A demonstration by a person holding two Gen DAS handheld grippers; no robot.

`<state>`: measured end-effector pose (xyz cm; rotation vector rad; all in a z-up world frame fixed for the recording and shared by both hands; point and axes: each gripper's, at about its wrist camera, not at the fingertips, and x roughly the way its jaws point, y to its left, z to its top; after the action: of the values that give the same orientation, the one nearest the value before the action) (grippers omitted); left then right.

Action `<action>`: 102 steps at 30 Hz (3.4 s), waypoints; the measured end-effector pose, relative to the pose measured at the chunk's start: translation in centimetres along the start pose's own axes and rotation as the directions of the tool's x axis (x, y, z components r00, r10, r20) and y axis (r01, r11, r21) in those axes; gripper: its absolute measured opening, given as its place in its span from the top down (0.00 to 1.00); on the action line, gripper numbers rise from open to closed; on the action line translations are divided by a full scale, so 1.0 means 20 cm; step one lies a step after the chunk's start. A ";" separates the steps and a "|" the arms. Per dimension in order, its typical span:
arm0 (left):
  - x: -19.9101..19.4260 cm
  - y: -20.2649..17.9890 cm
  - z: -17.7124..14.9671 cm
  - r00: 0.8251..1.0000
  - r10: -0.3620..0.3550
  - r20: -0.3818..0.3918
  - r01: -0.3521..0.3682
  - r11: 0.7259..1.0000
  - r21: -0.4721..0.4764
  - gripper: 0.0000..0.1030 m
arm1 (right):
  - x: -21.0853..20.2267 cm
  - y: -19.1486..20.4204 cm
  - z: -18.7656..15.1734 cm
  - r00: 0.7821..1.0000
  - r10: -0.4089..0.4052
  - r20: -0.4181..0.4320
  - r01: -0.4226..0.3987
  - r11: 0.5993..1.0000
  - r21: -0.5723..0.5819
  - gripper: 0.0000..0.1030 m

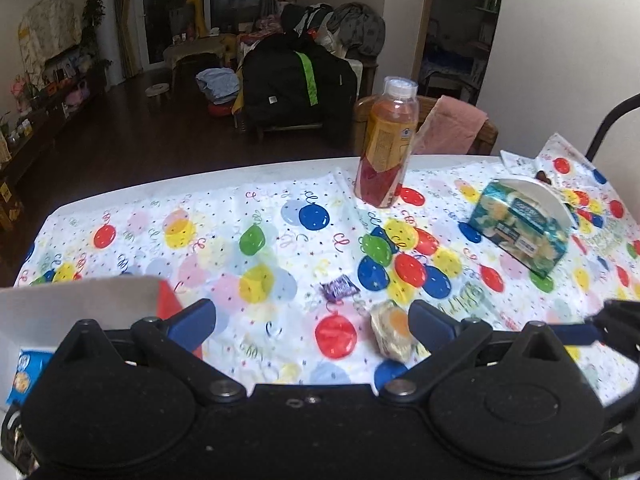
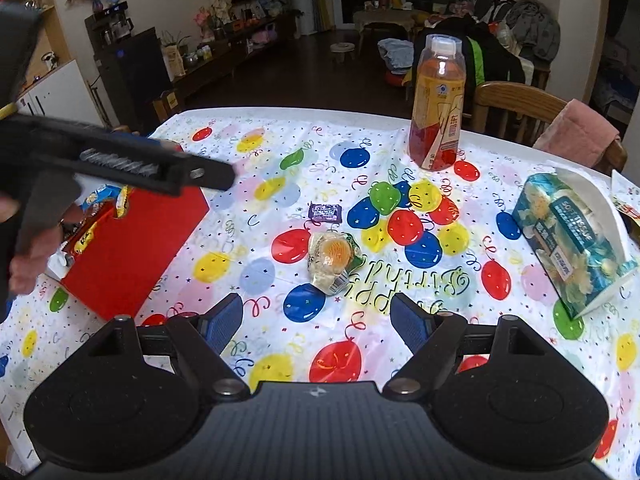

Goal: Organize snacks
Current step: 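Move both tools back from the box to the cake and purple candy bar, then grasp the purple candy bar with the left tool while the right grasps the wrapped cake, then lift and carry the purple candy bar and wrapped cake with both tools over the box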

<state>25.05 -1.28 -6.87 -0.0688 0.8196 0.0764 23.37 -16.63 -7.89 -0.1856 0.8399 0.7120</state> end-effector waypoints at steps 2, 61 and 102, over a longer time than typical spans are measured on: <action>0.07 -0.02 0.02 1.000 0.025 -0.009 -0.025 1.000 0.006 0.02 | 0.04 -0.01 0.00 1.000 0.010 -0.002 -0.010 1.000 -0.006 0.22; 0.72 -0.07 0.07 0.966 -0.086 -0.243 0.047 0.986 -0.162 0.77 | 0.49 -0.09 0.01 0.998 0.033 -0.058 -0.025 0.990 0.140 0.57; -0.37 0.53 -0.20 0.984 -0.151 -0.100 0.122 0.960 -0.251 0.77 | -0.16 0.63 0.11 0.995 0.095 -0.001 -0.095 0.995 -0.042 0.57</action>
<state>16.05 8.63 -4.56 -0.3656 0.9185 0.0430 15.28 -7.81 -2.54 -0.1841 0.8375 0.8194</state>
